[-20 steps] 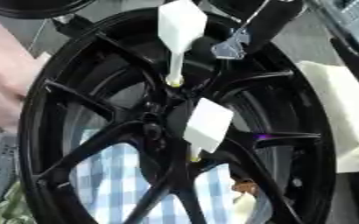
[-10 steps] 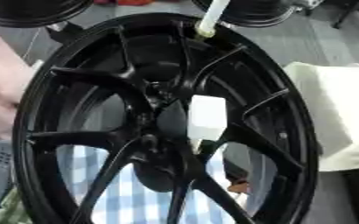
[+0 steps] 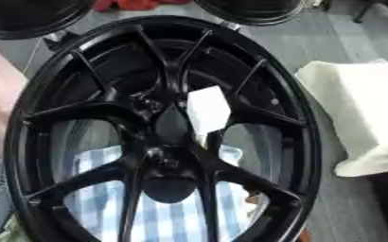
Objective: Pull the pin out of the wheel hub.
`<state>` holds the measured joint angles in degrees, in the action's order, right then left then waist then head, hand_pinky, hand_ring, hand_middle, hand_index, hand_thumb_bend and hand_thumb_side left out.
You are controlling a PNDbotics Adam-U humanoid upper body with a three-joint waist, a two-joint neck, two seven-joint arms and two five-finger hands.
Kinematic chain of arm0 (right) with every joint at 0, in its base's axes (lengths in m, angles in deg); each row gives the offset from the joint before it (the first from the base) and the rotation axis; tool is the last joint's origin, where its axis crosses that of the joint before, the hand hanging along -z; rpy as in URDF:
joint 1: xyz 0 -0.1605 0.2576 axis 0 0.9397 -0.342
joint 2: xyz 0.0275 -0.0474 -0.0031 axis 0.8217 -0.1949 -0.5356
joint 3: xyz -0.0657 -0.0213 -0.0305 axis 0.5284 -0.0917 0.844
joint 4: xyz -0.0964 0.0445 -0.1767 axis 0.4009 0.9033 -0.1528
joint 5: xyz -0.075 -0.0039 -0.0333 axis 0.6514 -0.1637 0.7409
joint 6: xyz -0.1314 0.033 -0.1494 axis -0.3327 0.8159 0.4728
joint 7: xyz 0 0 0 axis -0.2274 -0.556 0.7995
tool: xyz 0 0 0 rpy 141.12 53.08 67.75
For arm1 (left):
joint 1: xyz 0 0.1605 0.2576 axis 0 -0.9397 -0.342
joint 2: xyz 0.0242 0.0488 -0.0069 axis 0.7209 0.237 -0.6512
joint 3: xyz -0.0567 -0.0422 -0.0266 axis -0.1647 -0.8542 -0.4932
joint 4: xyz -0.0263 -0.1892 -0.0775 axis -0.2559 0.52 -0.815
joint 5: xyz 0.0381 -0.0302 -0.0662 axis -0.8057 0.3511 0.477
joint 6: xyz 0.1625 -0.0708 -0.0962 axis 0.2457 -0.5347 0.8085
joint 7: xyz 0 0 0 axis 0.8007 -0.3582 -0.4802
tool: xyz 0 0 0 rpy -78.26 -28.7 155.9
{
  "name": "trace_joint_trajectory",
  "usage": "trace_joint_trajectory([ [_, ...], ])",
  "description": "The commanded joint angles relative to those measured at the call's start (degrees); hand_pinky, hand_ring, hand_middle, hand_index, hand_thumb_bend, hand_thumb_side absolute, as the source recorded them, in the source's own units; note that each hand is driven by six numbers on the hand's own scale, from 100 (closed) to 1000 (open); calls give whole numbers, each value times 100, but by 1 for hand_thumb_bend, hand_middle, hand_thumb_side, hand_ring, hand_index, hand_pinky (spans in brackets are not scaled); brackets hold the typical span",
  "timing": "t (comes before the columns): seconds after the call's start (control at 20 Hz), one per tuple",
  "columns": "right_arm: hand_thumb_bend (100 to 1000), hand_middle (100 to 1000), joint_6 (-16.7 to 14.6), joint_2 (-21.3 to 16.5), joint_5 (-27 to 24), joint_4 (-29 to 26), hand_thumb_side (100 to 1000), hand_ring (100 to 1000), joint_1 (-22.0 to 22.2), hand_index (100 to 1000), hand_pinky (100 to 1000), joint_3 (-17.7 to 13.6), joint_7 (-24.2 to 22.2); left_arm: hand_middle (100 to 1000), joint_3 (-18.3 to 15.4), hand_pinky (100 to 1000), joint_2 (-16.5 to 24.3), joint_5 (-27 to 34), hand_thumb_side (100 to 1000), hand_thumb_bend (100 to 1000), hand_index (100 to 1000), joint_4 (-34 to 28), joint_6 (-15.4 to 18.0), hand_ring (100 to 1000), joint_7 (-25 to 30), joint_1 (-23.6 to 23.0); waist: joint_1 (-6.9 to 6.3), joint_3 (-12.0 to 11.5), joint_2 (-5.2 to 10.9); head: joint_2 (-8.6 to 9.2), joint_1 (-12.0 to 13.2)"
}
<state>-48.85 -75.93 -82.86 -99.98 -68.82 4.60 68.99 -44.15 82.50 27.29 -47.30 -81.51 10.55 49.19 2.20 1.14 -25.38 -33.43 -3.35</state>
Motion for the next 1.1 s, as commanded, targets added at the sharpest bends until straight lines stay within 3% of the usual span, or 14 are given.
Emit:
trace_joint_trajectory([
  [0.05, 100, 237, -122, -436, 82, 288, 100, 656, 320, 363, 794, -489, 413, 659, -88, 764, 124, -12, 818, 153, 758, -103, 10, 899, -42, -49, -36, 88, 236, -75, 112],
  [0.5, 100, 271, -341, -231, 703, 1111, 100, 657, 1746, 397, 790, -1264, 1482, 659, -125, 765, 123, -49, 813, 149, 759, -103, 20, 900, -90, -172, -212, 436, 408, -263, 479],
  [0.85, 100, 278, -123, 252, 1684, 1517, 100, 662, 2712, 403, 785, -1569, 2339, 660, -123, 765, 101, -49, 810, 147, 759, -103, 31, 901, -85, -203, -358, 555, 483, -355, 618],
  [1.1, 100, 277, -31, 822, 2099, 1455, 100, 662, 3314, 404, 787, -1771, 2829, 660, -121, 766, 78, -42, 810, 146, 759, -103, 28, 902, -89, -222, -421, 609, 507, -372, 662],
])
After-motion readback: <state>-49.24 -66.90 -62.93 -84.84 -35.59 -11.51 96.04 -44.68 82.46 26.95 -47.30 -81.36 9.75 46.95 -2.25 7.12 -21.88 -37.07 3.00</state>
